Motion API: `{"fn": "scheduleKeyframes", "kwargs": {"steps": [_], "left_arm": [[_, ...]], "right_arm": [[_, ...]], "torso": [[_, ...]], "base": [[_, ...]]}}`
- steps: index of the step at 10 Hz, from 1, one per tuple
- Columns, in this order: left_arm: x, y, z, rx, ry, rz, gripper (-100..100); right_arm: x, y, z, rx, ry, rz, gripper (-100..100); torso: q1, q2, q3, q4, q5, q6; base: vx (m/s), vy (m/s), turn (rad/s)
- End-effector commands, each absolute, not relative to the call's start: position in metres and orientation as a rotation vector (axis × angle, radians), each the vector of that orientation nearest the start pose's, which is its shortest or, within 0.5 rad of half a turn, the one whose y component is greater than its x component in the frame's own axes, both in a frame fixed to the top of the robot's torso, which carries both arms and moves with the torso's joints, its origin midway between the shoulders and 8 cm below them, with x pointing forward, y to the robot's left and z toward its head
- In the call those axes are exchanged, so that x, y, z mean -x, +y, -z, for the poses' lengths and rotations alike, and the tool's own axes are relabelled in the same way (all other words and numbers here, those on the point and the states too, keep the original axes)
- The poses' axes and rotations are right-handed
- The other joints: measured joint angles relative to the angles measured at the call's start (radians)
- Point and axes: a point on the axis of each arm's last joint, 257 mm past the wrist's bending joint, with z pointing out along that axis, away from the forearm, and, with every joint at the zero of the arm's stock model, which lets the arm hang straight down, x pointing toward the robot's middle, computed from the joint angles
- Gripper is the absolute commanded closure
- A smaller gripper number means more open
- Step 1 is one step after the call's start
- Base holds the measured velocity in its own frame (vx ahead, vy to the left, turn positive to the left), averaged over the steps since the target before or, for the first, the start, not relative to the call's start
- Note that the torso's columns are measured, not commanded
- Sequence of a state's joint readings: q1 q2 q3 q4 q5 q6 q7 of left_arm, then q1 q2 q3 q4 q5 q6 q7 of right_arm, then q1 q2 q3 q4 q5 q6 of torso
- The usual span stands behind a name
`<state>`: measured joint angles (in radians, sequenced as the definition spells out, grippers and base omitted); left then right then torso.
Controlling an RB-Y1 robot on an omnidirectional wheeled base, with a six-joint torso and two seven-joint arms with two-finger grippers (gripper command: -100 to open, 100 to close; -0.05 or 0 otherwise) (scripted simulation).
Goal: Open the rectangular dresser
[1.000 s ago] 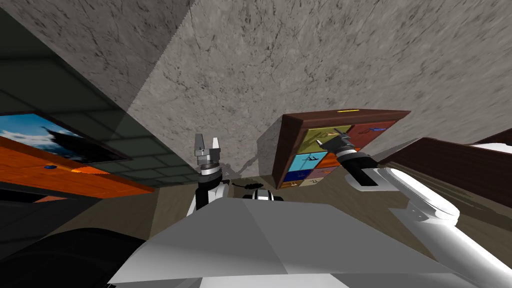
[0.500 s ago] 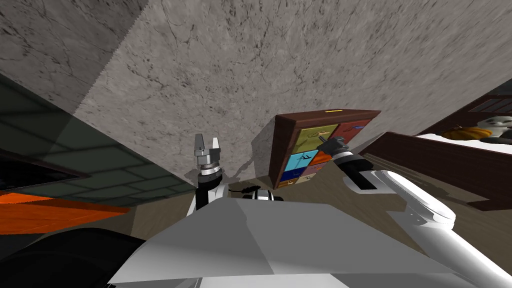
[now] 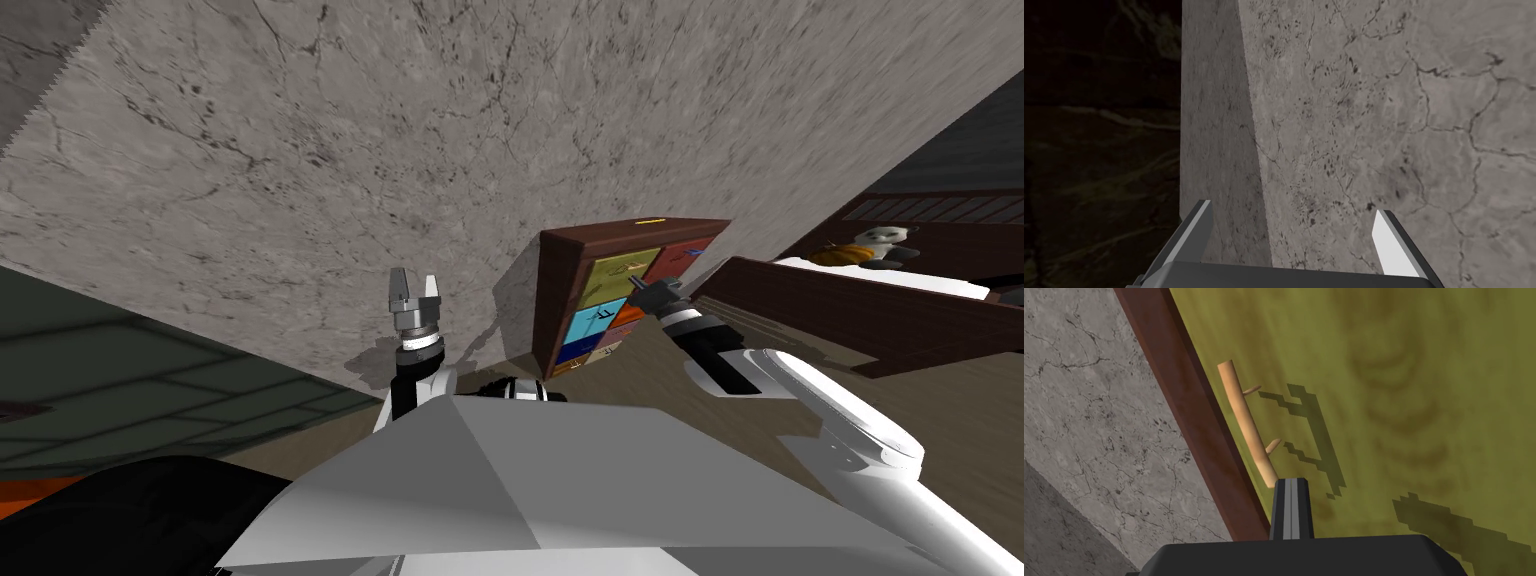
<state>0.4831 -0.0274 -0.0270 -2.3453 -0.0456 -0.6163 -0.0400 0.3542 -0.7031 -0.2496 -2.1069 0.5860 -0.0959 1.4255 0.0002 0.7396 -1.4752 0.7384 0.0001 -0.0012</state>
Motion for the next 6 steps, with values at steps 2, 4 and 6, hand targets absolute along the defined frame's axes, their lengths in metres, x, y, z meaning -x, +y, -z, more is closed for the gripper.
{"fn": "scheduleKeyframes", "kwargs": {"steps": [2,4,6], "left_arm": [[-0.310,0.259,-0.077,0.480,0.486,1.306,0],[-0.310,0.259,-0.077,0.480,0.486,1.306,0],[-0.310,0.259,-0.077,0.480,0.486,1.306,0]], "right_arm": [[-0.431,-0.346,0.009,1.016,0.958,0.977,-100],[-0.425,-0.332,0.003,1.080,0.900,1.006,-100],[-0.425,-0.328,0.001,1.090,0.890,1.009,-100]], "torso": [[-0.006,-0.002,-0.001,-0.001,-0.002,0.001],[-0.002,-0.002,-0.001,0.000,-0.001,0.001],[0.001,-0.003,-0.002,-0.001,0.000,0.001]], "base": [[0.048,-0.134,0.003],[0.053,-0.156,0.008],[0.056,-0.103,0.008]]}}
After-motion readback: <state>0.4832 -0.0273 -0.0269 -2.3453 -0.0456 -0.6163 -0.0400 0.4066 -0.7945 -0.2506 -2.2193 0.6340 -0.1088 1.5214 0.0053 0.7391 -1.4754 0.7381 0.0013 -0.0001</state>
